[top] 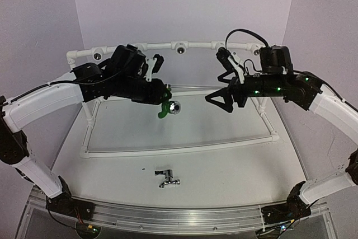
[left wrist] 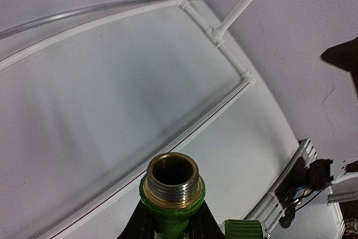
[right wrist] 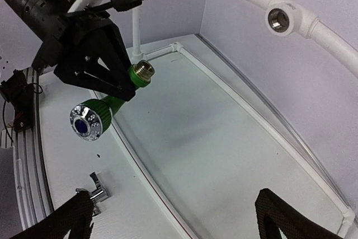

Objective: Install the water faucets

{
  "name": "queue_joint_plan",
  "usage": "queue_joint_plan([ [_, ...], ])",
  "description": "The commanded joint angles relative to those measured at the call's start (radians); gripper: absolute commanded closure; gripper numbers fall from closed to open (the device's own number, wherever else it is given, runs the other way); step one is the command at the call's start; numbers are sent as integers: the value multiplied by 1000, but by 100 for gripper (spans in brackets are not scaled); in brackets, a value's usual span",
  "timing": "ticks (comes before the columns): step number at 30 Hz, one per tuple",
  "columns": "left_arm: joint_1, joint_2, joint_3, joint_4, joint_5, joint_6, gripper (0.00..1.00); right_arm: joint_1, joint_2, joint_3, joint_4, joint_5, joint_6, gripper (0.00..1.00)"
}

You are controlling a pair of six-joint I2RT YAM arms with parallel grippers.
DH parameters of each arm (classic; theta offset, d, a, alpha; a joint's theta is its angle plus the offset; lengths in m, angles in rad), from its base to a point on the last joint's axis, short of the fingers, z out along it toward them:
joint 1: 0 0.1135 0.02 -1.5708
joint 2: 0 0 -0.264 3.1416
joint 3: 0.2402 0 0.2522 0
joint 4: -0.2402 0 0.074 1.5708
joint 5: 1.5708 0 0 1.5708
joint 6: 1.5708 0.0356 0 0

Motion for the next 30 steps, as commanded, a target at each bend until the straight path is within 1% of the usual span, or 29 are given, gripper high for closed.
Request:
queue_joint_plan([
  [1,-71,-51,31,292,-199,-184,100,-3,-33,55,-36,-24,-7,2],
  [5,-78,-16,35,422,-323,-369,100,-3,-26,97,-72,-163,4,2],
  [8,-79,14,49,485,-393,-463,100,-3,-10,115,-64,-172,16,2],
  [12,-79,32,37,563,-433,-595,100,-2,6,99,8,-61,46,2],
  [14,-79,34,22,594,-438,-665,100,-2,13,94,53,-17,72,4],
  [17,-78,31,-6,658,-427,-727,100,8,42,105,100,29,92,9],
  [20,-79,35,-14,717,-398,-757,100,34,77,122,127,83,74,12],
  [27,-80,70,13,706,-327,-806,100,112,150,208,149,204,29,17],
  [30,-80,71,7,703,-309,-819,100,130,175,231,169,249,23,23],
])
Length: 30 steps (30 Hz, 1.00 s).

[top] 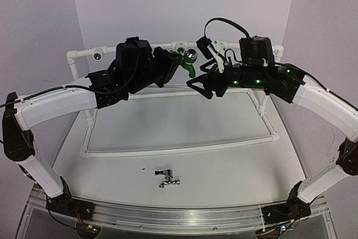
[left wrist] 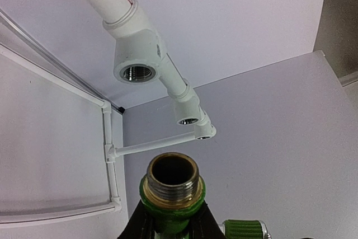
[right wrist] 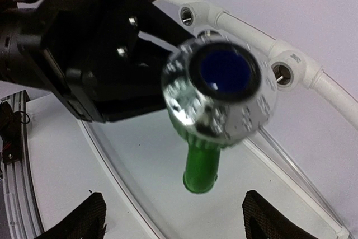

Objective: Install the water faucets

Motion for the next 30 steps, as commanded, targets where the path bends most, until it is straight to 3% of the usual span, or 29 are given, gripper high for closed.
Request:
queue_joint_plan([
  [1,-2,6,15,57,46,-51,100,30,28,74,77,104,-20,25],
  [7,-2,2,-14,115,90,-76,100,64,69,98,110,165,-48,36],
  [14,-2,2,-16,141,147,-89,100,68,81,101,154,222,-68,58],
  [20,-2,3,-36,172,179,-104,100,67,79,102,171,260,-86,68],
  [26,-2,22,-28,189,214,-123,99,67,76,98,175,261,-95,85],
  [30,-2,20,-28,198,215,-107,91,67,58,79,175,270,-99,100],
])
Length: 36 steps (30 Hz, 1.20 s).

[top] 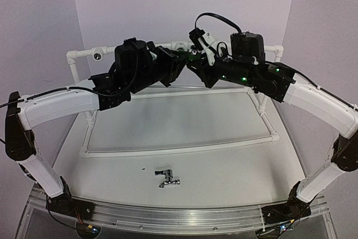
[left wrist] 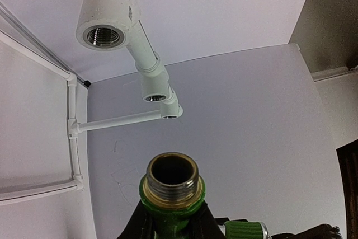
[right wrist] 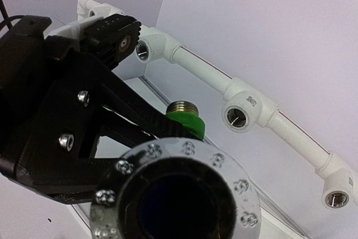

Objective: Install the water faucets

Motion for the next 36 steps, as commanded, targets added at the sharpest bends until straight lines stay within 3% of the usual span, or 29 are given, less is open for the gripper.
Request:
queue_joint_plan([
  [1,-12,5,3,58,52,15,84,8,-27,10,48,29,-19,100],
  [3,-12,-3,-11,75,41,37,66,7,-42,0,48,43,-7,100],
  [7,-11,-40,-51,75,-23,100,4,1,-87,-21,46,86,16,100],
  [8,-11,-58,-60,69,-42,127,1,-6,-100,-27,46,89,23,100],
  [11,-12,-95,-63,21,-103,238,0,-46,-153,-57,42,83,60,100],
  [16,-12,-122,18,-212,-241,501,0,-126,-261,-166,20,110,70,100],
  [20,-10,-184,-94,-158,-343,653,0,-186,-324,-244,-8,126,93,100],
  [23,9,-250,-230,10,-250,793,0,-220,-338,-258,-43,93,123,100],
  [26,65,-300,-289,78,-149,808,1,-244,-334,-248,-74,46,152,100],
  [34,187,-380,-233,-129,-99,823,2,-269,-310,-251,-98,17,191,100],
  [36,189,-388,-185,-272,-142,865,1,-270,-309,-253,-102,10,195,100],
])
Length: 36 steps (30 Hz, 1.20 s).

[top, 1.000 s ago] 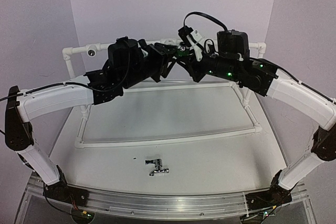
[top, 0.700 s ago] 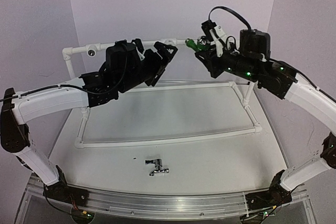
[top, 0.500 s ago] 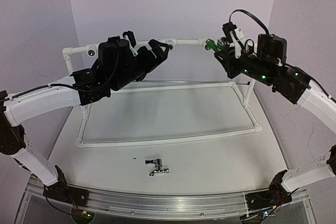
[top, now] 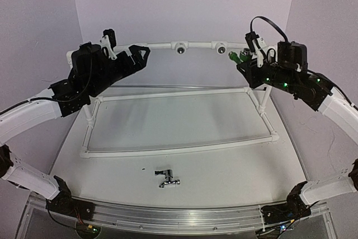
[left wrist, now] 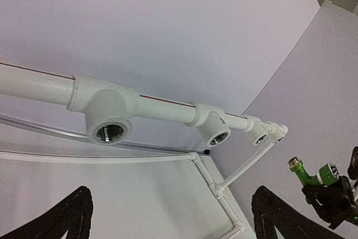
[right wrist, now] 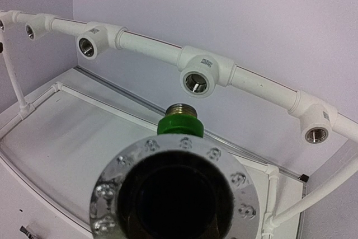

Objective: Install the water faucets

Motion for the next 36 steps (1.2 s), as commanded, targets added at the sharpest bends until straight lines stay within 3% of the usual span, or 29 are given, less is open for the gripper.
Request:
queue_joint_plan([
  [1,16,-53,136,-254,-31,116,1,-6,9,1,0,-29,36,100],
  [5,16,-43,276,-491,-94,249,0,-7,0,-13,-9,-30,29,100],
  [9,19,50,525,-706,-230,351,0,-9,-11,-30,-15,-54,28,100],
  [13,125,136,702,-806,-229,377,0,-14,-20,-38,-23,-93,28,100],
  [20,359,318,921,-867,-91,360,0,-24,-34,-48,-28,-134,36,100],
  [28,555,430,935,-715,-2,377,1,-29,-53,-67,-34,-143,36,100],
  [36,626,574,1031,-701,11,454,1,-29,-74,-97,-40,-147,28,100],
])
